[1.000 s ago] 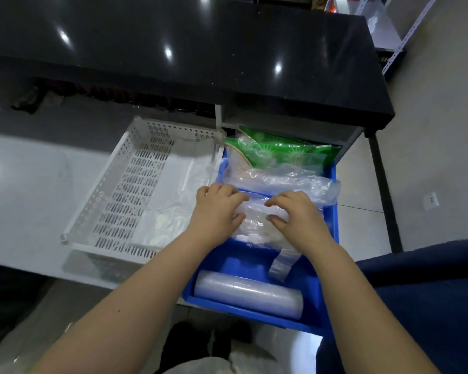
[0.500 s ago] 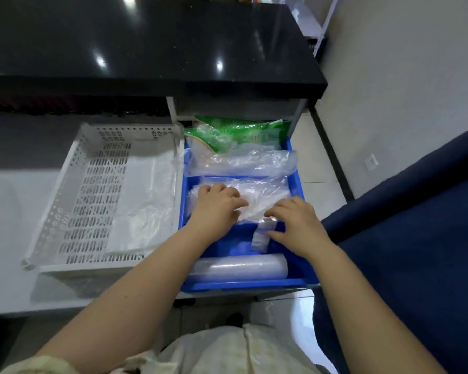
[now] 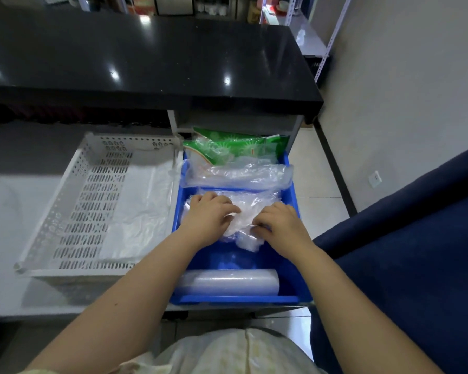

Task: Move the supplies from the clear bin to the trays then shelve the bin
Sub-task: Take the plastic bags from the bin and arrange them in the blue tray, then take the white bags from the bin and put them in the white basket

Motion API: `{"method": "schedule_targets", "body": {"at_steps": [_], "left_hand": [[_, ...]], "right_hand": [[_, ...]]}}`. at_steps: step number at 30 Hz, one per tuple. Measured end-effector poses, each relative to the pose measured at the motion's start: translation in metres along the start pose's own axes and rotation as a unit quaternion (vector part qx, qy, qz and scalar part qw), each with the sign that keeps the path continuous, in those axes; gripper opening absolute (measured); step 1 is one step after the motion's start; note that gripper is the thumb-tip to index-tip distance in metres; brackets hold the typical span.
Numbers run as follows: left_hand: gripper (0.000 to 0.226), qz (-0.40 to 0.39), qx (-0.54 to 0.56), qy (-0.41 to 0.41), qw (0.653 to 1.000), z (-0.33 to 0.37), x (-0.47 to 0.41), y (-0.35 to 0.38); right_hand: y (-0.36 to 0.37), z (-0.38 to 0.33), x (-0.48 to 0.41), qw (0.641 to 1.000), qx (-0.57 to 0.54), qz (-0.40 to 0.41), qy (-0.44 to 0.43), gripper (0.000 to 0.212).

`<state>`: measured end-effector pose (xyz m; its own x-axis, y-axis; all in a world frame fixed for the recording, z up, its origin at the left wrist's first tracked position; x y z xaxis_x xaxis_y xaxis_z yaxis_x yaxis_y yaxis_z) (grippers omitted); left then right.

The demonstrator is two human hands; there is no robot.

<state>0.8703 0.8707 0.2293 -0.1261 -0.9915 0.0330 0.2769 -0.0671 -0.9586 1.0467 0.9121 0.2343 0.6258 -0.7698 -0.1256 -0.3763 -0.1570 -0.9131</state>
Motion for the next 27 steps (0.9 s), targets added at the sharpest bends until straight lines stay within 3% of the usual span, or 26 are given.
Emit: {"method": "schedule_targets", "body": {"at_steps": [6,9,15,18,21,24,27], "left_hand": [[0.033,-0.025,-0.009,0.000,1.000,-0.001,-0.004,0.001],[0.031,0.000,-0.004,-0.015,1.000,-0.005,-0.001,-0.003],[0.045,0.011,-0.024,-0.057,0.998,-0.014,0.009,0.001],[0.042,0.003,-0.027,-0.075,0.997,-0.012,0.004,0.002],[0.040,0.009,-0.022,-0.067,0.997,-0.013,0.001,-0.001],[0.041,0.061,-0.009,-0.070,0.996,-0.020,0.008,-0.016],[0.038,0.120,-0.013,-0.109,0.987,-0.037,0.024,-0.040]], "right_hand": [[-0.005,-0.012,-0.032,0.993,0.064,0.098,-0.007,0.018],[0.012,-0.010,-0.043,0.991,0.098,0.059,0.063,0.031],[0.025,-0.004,-0.047,0.991,0.120,0.006,0.066,0.029],[0.015,-0.006,-0.043,0.994,0.092,0.022,0.055,0.028],[-0.004,-0.013,-0.038,0.994,0.029,0.103,0.022,0.026],[-0.016,-0.034,-0.046,0.988,-0.002,0.150,-0.022,0.023],[-0.013,-0.067,-0.066,0.989,-0.005,0.133,-0.056,0.021]]}}
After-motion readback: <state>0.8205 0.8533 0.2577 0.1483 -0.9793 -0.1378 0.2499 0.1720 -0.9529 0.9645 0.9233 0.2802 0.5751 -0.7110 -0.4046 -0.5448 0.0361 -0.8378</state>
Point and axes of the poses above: each hand's wrist, its own x-axis away from the middle knuckle, its own y-axis out of the palm, z = x × y, the point moved 3 cm from there along -x, towards the middle knuckle, and after that the axes turned 5 degrees about y, right-handed, at the moved point
